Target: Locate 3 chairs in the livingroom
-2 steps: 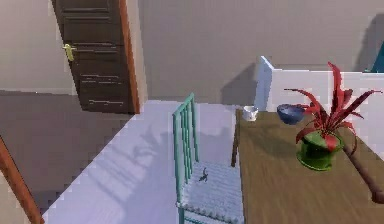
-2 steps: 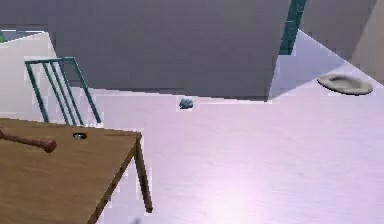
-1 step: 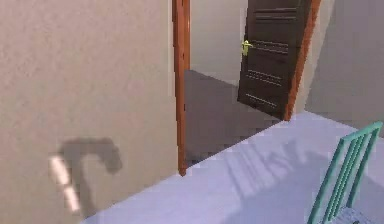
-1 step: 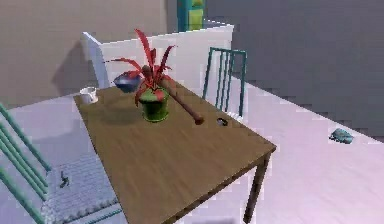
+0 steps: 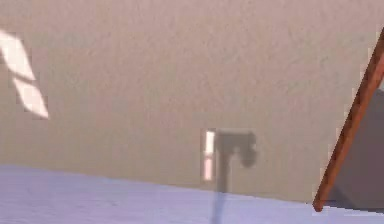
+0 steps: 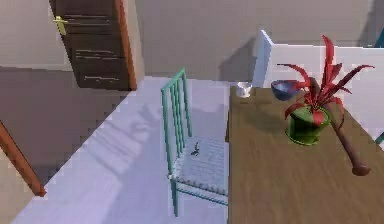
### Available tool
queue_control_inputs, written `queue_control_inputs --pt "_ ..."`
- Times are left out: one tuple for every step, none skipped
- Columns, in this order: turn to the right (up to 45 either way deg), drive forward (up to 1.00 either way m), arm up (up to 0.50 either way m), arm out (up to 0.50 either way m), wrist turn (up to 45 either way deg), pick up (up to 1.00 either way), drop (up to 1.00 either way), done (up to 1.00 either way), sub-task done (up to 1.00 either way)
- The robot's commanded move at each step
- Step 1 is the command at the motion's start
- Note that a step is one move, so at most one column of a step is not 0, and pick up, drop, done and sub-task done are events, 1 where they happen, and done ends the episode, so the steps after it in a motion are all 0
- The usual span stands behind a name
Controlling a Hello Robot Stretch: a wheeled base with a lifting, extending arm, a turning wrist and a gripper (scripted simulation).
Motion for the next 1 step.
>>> queue_control_inputs --pt "-45.0 0.0 0.0 0.0 0.0 0.0 0.0 0.0 0.0"
